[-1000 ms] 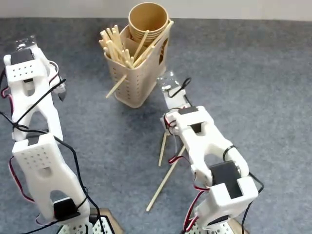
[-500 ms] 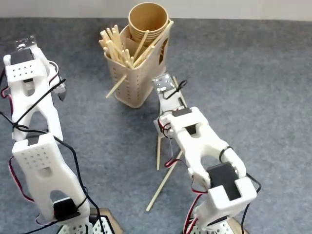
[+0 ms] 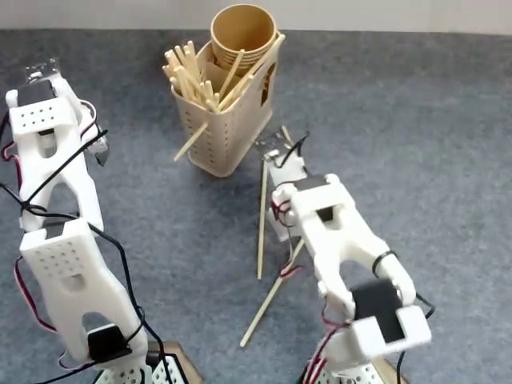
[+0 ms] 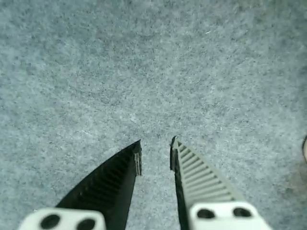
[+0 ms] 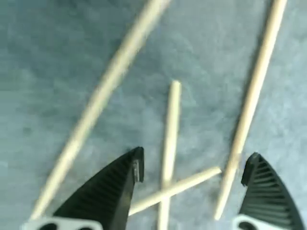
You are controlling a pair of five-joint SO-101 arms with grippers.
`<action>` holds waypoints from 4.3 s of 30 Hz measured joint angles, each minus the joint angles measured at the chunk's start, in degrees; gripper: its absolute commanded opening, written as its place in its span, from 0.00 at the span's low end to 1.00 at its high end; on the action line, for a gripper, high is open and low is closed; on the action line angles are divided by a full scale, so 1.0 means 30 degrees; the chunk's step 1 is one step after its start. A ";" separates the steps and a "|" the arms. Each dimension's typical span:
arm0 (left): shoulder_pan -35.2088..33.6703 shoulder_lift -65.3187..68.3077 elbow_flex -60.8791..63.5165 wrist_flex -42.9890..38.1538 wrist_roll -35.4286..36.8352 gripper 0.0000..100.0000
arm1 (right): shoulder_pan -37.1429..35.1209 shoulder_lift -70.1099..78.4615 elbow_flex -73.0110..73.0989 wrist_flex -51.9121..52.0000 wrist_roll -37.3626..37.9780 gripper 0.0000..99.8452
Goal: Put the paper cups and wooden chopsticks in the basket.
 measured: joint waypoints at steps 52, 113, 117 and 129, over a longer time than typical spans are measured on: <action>0.0176 0.0000 0.1788 -0.1143 0.0000 0.12 | -0.2549 -0.0908 -2.4557 -0.5890 -0.2139 0.01; 0.0762 0.0000 0.2256 -0.1582 0.0000 0.12 | -0.2579 -0.3897 -0.7531 -1.6000 0.0147 0.22; 0.0762 0.0000 0.2256 -0.1582 0.0000 0.12 | -0.2432 -0.0908 -0.9905 -1.4476 0.0147 0.22; 0.0762 0.0000 0.2315 -0.2022 0.0000 0.12 | -0.5128 -0.2930 -1.2308 -0.9846 -0.1260 0.22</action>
